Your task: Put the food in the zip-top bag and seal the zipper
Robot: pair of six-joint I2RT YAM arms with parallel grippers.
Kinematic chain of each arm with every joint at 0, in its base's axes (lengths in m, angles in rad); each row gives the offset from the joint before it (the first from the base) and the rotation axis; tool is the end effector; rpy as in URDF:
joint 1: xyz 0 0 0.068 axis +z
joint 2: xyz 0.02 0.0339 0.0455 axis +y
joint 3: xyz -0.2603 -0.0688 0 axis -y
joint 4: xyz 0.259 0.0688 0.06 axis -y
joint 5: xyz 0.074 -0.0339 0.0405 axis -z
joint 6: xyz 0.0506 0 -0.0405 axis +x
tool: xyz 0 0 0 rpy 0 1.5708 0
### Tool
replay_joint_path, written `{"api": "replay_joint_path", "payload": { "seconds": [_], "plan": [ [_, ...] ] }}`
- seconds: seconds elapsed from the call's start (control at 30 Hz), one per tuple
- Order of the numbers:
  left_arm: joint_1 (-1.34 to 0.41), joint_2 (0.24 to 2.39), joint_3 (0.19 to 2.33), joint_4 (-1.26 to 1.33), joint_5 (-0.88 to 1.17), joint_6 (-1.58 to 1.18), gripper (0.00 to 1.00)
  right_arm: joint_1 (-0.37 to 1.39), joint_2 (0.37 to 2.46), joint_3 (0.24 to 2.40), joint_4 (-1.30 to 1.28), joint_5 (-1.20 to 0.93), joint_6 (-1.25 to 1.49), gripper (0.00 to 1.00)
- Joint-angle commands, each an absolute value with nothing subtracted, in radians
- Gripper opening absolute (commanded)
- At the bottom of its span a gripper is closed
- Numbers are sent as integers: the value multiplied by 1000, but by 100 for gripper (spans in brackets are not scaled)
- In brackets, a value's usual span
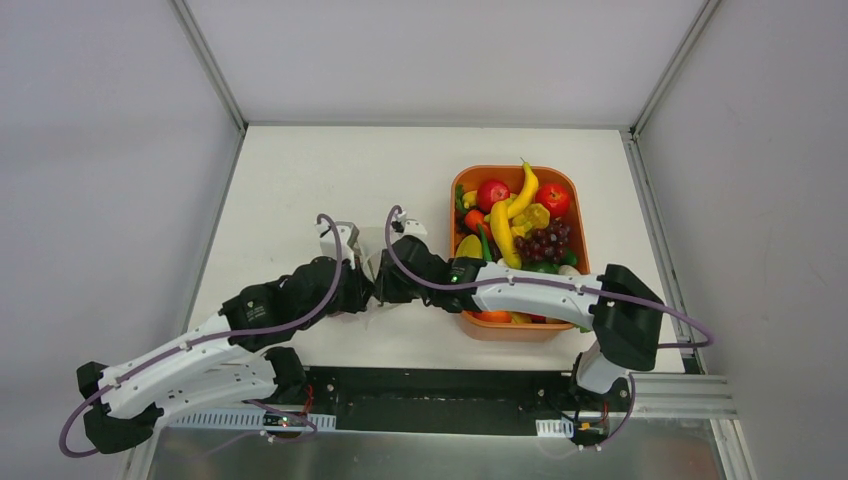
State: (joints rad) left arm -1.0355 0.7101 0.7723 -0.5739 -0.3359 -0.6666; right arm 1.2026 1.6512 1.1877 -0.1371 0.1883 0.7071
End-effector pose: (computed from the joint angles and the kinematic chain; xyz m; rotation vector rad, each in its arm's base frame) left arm 0.1080 -0.1494 0.2995 0.1817 2.1191 -0.6950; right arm 0.1533 0.3711 0.2409 -0.4524 2.2546 0.8628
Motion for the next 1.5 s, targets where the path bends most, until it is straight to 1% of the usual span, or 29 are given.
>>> {"api": "replay_joint_path", "payload": {
  "seconds": [0.0, 0.1, 0.2, 0.23, 0.3, 0.53, 0.67, 0.7, 0.87, 0.93, 1.03, 1.1, 1.2, 1.3, 1.37, 1.47],
  "plan": [
    [-1048, 662, 790, -543, -407, -703, 0, 1205, 1665, 1199, -95, 199, 677, 30],
    [-1048, 656, 799, -577, -439, -703, 0, 1205, 1635, 1186, -90, 159, 647, 47],
    [-1048, 656, 805, -619, -475, -703, 0, 1201, 1582, 1172, -75, 98, 601, 53],
    [-1048, 656, 805, -629, -485, -703, 0, 1197, 1561, 1171, -76, 70, 579, 57],
    [-1048, 654, 807, -650, -505, -703, 0, 1191, 1521, 1184, -105, 55, 551, 59],
    [-1048, 643, 796, -659, -517, -703, 0, 1191, 1430, 1209, -207, 70, 488, 59],
    [-1048, 647, 786, -640, -493, -689, 0, 1192, 1328, 1158, -195, 91, 437, 59],
    [-1048, 650, 784, -632, -485, -684, 0, 1192, 1290, 1135, -188, 122, 427, 59],
    [-1048, 662, 769, -615, -466, -676, 0, 1190, 1071, 1019, -200, 446, 397, 59],
    [-1048, 661, 760, -603, -462, -675, 0, 1188, 993, 972, -200, 546, 382, 58],
    [-1048, 658, 755, -592, -463, -673, 0, 1168, 917, 933, -245, 670, 379, 54],
    [-1048, 655, 756, -591, -466, -669, 0, 1136, 893, 931, -302, 700, 383, 52],
    [-1048, 651, 755, -585, -476, -665, 0, 1054, 895, 939, -404, 680, 395, 51],
    [-1048, 648, 755, -587, -485, -661, 0, 980, 910, 949, -479, 615, 403, 48],
    [-1048, 645, 753, -590, -489, -661, 0, 929, 918, 950, -505, 526, 395, 47],
    [-1048, 639, 747, -591, -489, -661, 0, 876, 924, 932, -515, 367, 385, 43]
  ]
}}
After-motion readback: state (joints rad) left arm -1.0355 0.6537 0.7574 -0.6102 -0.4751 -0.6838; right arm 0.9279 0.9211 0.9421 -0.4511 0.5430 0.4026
